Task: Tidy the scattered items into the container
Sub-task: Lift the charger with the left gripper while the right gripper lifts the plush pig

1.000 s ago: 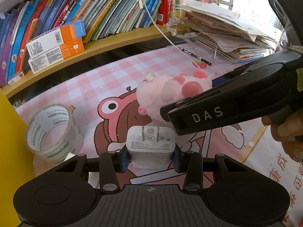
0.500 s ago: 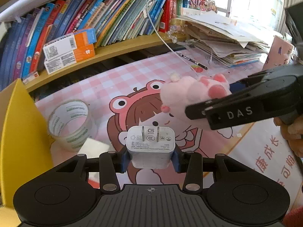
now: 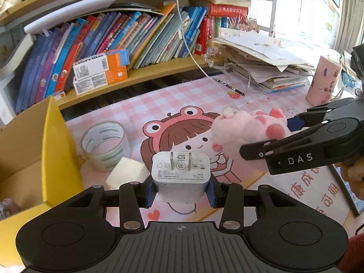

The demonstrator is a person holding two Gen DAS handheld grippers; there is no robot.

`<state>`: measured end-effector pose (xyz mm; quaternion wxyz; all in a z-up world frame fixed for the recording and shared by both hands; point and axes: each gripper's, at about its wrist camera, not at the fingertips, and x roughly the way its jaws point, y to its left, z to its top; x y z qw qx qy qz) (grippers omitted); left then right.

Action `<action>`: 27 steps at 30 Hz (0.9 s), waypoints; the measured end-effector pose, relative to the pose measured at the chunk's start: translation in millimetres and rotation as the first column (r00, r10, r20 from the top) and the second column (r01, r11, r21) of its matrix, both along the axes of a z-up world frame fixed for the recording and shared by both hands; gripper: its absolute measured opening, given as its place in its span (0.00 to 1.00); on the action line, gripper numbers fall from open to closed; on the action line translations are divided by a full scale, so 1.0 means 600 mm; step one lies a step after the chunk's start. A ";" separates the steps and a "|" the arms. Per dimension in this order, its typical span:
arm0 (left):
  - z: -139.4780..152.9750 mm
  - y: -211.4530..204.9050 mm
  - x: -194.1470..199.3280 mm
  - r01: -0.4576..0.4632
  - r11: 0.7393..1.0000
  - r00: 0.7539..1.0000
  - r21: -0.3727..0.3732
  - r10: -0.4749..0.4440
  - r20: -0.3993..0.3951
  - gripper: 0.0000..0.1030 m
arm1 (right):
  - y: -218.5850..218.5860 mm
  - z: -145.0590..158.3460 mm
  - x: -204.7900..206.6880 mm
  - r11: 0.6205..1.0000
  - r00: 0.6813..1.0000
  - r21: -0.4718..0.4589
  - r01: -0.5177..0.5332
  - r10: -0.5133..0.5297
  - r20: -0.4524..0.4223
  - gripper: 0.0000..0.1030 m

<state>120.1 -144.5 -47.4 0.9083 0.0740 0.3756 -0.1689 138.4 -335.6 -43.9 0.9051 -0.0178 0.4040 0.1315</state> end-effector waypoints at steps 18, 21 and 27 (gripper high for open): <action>0.024 0.043 -0.074 -0.006 0.999 0.999 -0.037 0.007 0.031 0.40 | 0.038 0.019 -0.070 1.000 1.000 -0.028 0.002 -0.002 0.016 0.65; 0.029 0.055 -0.085 -0.002 0.999 0.999 -0.045 0.004 0.040 0.40 | 0.049 0.023 -0.082 0.999 1.000 -0.034 0.005 -0.004 0.022 0.65; 0.038 0.084 -0.101 0.002 0.998 0.999 -0.055 0.000 0.051 0.40 | 0.080 0.031 -0.103 0.999 0.999 -0.043 0.007 -0.005 0.032 0.65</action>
